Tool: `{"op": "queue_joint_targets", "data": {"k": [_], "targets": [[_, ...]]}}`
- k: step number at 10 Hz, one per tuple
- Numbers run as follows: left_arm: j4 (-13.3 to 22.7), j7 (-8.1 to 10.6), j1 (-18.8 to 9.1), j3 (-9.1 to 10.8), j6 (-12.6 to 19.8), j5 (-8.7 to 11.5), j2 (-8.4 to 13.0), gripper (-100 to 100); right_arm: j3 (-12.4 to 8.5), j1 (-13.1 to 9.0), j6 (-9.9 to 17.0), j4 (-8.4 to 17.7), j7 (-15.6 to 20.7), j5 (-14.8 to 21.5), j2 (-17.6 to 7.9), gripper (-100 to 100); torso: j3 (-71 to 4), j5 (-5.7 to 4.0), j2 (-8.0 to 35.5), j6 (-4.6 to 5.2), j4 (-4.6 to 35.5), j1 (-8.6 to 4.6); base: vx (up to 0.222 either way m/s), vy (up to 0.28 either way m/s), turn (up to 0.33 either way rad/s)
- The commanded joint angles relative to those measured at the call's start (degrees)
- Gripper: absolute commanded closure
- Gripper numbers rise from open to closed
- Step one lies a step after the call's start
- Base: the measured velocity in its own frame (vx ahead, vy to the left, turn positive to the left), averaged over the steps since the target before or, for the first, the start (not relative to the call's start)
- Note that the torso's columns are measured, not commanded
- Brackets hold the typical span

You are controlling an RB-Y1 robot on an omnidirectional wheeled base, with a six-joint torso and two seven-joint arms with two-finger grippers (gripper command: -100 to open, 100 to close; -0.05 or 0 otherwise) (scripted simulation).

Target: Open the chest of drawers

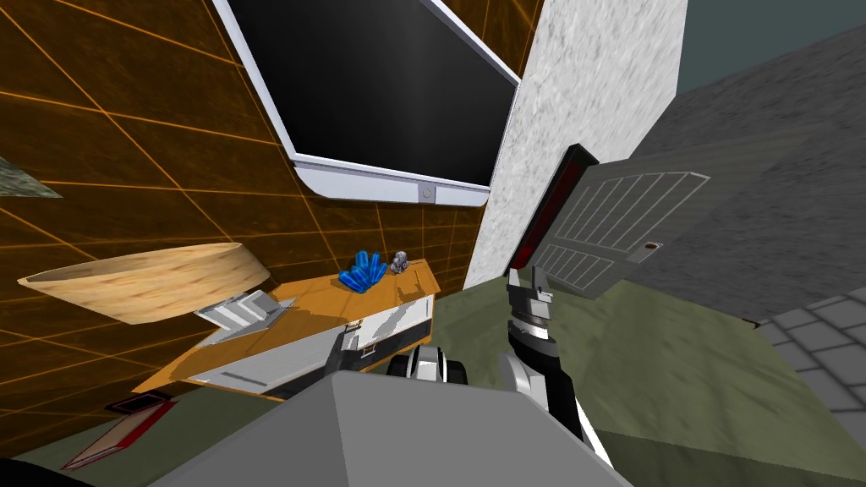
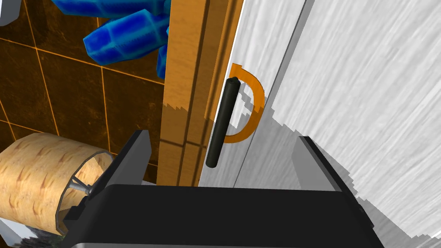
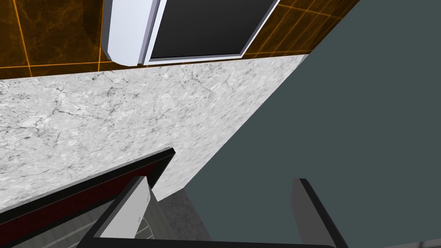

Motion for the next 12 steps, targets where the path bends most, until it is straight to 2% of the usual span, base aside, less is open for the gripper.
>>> {"op": "queue_joint_targets", "data": {"k": [1,2,3,4,7,8,10,12], "targets": [[3.05,-1.62,-4.31,0.71,1.54,0.8,0.22,-100,0.0,0.0,0.0,0.0,0.0,0.0,0.0,0,-0.06,0.0,-0.09,0.0,-0.02,-0.02,-0.115,0.018,0.013],[3.05,-1.62,-5.76,0.71,1.54,0.8,0.22,-100,0.0,0.0,0.0,0.0,0.0,0.0,0.0,0,-0.06,-0.01,-0.08,0.0,-0.03,-0.03,-0.092,0.007,0.007],[4.99,-2.69,-7.66,1.14,2.54,1.3,0.29,-100,0.0,0.0,0.0,0.0,0.0,0.0,0.0,0,-0.1,-0.02,-0.17,0.0,-0.04,-0.09,-0.089,-0.001,0.019],[4.99,-2.69,-9.1,1.14,2.54,1.3,0.29,-100,0.0,0.0,0.0,0.0,0.0,0.0,0.0,0,-0.12,-0.02,-0.18,0.0,-0.05,-0.1,-0.069,0.004,0.01],[8.85,-4.83,-14.13,2.01,4.53,2.3,0.43,-100,0.0,0.0,0.0,0.0,0.0,0.0,0.0,0,-0.08,0.0,-0.14,0.0,-0.03,-0.04,-0.081,0.008,0.012],[8.85,-4.83,-15.78,2.01,4.53,2.3,0.43,-100,0.0,0.0,0.0,0.0,0.0,0.0,0.0,0,-0.08,-0.01,-0.12,0.0,-0.04,-0.07,-0.079,0.013,0.011],[12.72,-6.97,-20.53,2.88,6.52,3.3,0.56,-100,0.0,0.0,0.0,0.0,0.0,0.0,0.0,0,-0.06,0.01,-0.08,0.0,-0.03,0.03,-0.122,0.029,0.018],[12.72,-6.97,-22.47,2.88,6.52,3.3,0.56,-100,0.0,0.0,0.0,0.0,0.0,0.0,0.0,0,-0.04,-0.02,-0.08,0.0,-0.01,-0.1,-0.08,0.005,0.003]]}}
